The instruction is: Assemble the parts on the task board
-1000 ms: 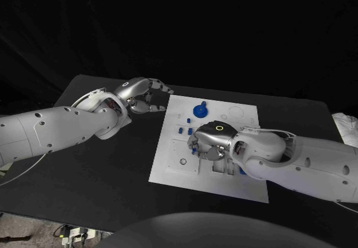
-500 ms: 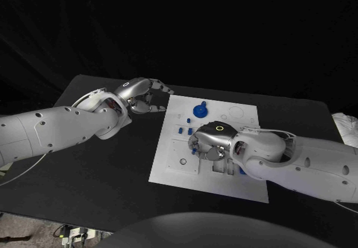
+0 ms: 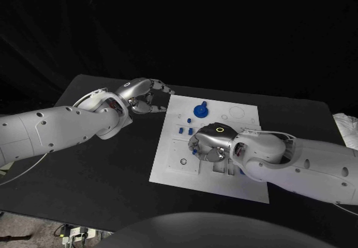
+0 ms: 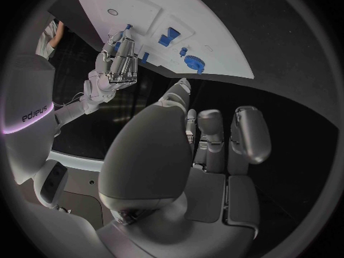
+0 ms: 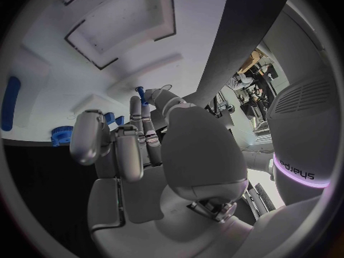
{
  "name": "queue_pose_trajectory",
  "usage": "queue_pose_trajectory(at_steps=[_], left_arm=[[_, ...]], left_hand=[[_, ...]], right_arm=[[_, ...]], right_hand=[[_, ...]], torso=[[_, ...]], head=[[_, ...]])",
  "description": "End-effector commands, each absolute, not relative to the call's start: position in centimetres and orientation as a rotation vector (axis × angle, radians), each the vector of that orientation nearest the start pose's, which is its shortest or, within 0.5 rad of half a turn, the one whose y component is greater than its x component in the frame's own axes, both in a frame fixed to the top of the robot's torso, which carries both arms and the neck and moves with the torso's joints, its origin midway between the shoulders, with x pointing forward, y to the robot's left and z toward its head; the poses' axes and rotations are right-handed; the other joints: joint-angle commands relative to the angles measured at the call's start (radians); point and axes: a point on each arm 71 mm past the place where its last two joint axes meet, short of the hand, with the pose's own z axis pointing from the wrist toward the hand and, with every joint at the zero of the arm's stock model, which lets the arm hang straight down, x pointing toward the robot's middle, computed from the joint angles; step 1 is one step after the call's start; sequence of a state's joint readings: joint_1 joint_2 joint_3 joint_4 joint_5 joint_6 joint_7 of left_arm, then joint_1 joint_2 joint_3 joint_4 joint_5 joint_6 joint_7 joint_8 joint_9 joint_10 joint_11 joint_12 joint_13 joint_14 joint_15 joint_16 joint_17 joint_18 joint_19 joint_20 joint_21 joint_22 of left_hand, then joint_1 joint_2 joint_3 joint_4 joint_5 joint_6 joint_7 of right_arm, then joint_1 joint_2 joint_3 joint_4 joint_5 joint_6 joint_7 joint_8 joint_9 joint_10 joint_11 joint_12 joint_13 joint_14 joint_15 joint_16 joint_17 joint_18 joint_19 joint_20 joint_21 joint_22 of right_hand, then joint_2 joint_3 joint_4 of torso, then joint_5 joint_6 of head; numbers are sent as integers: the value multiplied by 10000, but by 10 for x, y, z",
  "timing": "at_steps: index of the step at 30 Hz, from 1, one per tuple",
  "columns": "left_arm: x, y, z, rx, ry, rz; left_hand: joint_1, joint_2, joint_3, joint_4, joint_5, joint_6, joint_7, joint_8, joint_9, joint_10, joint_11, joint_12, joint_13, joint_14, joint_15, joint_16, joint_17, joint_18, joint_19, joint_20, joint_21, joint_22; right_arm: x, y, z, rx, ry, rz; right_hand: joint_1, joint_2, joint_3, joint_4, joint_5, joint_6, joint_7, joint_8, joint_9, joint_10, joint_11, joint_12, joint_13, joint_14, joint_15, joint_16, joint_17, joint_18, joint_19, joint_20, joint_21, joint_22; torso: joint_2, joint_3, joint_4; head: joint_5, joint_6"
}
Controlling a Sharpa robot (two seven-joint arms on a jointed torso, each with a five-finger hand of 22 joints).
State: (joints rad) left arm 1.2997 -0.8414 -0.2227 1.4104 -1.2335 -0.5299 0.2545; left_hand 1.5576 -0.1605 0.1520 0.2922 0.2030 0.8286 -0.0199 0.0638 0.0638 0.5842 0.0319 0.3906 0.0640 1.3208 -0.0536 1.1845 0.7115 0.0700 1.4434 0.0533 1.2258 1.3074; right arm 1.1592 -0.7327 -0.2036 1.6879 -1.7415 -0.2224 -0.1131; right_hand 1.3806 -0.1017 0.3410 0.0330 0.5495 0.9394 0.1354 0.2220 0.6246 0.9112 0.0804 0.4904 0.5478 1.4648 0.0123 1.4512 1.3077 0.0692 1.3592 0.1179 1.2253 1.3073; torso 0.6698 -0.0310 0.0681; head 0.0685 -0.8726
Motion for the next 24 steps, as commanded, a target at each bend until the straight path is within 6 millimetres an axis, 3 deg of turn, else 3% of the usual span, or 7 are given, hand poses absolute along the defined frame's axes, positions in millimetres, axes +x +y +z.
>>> queue_pose_trajectory(at_steps=[1, 7, 13, 20, 24], left_arm=[[493, 225, -187, 1791, 14894, -8363], [493, 225, -187, 1786, 14927, -8355], [493, 225, -190, 1759, 14998, -8342], [492, 225, -191, 1745, 15018, -8335], [493, 225, -191, 1737, 15033, -8327]], left_hand=[[-43, 83, 43, 20, -28, -8, 51, -16, 0, -29, 16, -27, 4, -75, 12, -43, -13, 15, -49, 35, -52, 1682], [-43, 83, 43, 20, -28, -8, 51, -16, 0, -29, 16, -27, 4, -75, 12, -43, -13, 15, -49, 35, -52, 1682], [-43, 83, 43, 20, -28, -8, 51, -16, 0, -29, 16, -27, 4, -75, 12, -43, -13, 15, -49, 35, -52, 1682], [-44, 95, 48, 19, -27, -15, 60, -16, 0, -24, 28, -24, 5, -80, 19, -48, -18, 15, -52, 40, -57, 1680], [-44, 95, 48, 19, -27, -15, 60, -16, 0, -24, 28, -24, 5, -80, 19, -48, -18, 15, -52, 40, -57, 1680]], right_arm=[[397, -98, -247, -6697, 17497, 7709], [397, -99, -248, -6668, 17539, 7677], [397, -100, -250, -6702, 17716, 7531], [397, -101, -251, -6714, 17768, 7473], [397, -102, -250, -6648, 17635, 7543]], right_hand=[[15, -47, 24, -48, 65, -58, 24, -47, 3, 52, -19, -34, -11, 0, -32, -55, 423, 129, -28, -15, 1, 1554], [24, -57, 41, -75, 62, -77, 28, -59, 4, 48, -14, -41, -20, -1, -29, -57, 416, 129, -28, -13, 0, 1553], [-74, -112, 104, -135, -449, -332, 55, -273, -75, -102, 34, -138, -97, -47, 16, -99, 319, 153, -107, 17, -122, 1515], [-297, -256, 165, -111, -1306, -943, 19, -846, -470, -524, 182, -296, -172, -154, 156, -166, 158, 192, -263, 118, -352, 1448], [-396, -326, 147, -91, -1695, -1597, -128, -1307, -792, -913, 329, -356, -167, -238, 276, -206, 49, 219, -385, 226, -532, 1399]], torso=[[0, -4, -2], [2, -10, -4], [0, -5, -3], [-1, 1, -10], [-1, -1, -10]], head=[[3, 0], [8, 0], [11, 0], [21, 0], [21, 0]])
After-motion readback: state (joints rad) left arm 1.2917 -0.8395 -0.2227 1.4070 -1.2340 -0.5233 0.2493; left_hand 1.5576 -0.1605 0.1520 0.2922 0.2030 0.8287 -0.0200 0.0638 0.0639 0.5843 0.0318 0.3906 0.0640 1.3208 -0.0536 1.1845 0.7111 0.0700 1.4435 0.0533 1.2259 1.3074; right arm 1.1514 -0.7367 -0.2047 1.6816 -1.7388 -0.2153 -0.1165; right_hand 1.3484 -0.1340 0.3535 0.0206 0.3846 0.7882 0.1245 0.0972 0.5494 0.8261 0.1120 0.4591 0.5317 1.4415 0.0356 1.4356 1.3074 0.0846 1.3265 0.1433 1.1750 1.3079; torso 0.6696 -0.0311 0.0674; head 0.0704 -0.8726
